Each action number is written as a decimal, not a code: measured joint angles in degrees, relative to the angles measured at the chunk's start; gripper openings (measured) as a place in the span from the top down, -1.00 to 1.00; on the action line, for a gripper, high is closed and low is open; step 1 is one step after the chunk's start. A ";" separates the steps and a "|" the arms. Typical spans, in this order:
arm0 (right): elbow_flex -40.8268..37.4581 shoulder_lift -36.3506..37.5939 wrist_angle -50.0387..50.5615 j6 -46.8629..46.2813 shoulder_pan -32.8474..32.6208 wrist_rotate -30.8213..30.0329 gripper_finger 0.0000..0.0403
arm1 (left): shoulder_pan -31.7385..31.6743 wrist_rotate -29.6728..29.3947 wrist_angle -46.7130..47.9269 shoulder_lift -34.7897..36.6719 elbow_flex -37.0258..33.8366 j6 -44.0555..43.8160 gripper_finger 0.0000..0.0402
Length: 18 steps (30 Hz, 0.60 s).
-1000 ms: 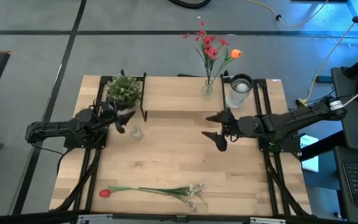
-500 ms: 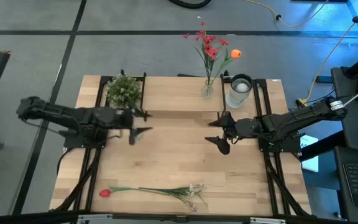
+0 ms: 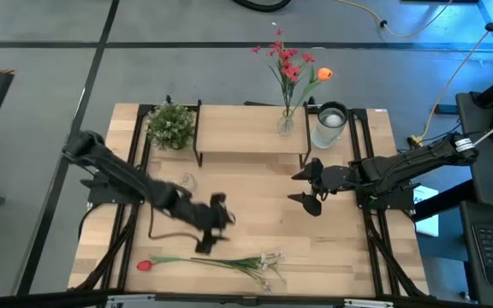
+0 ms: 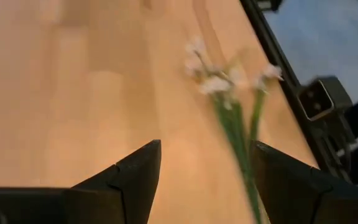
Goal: Pick and place flowers into a vace then onto a shelf
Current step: Put the white flowers into the transparent vase
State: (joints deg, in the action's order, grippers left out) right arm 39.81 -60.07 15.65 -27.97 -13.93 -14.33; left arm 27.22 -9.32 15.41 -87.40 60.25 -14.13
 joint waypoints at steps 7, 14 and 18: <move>0.00 0.00 0.07 0.05 0.00 -0.02 -0.75 | 5.30 -1.54 -0.20 -13.21 7.70 -4.91 -0.17; 0.00 0.00 0.16 0.16 0.00 -0.02 -0.75 | 6.81 -1.43 -0.16 -20.94 10.65 -9.86 -0.17; 0.00 0.00 0.29 0.16 0.00 -0.04 -0.75 | 6.82 -1.39 1.48 -22.52 10.65 -12.49 -0.17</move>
State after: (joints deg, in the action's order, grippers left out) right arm 39.81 -60.07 15.95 -27.81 -13.93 -14.37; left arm 34.04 -10.71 16.89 -109.92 70.89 -26.62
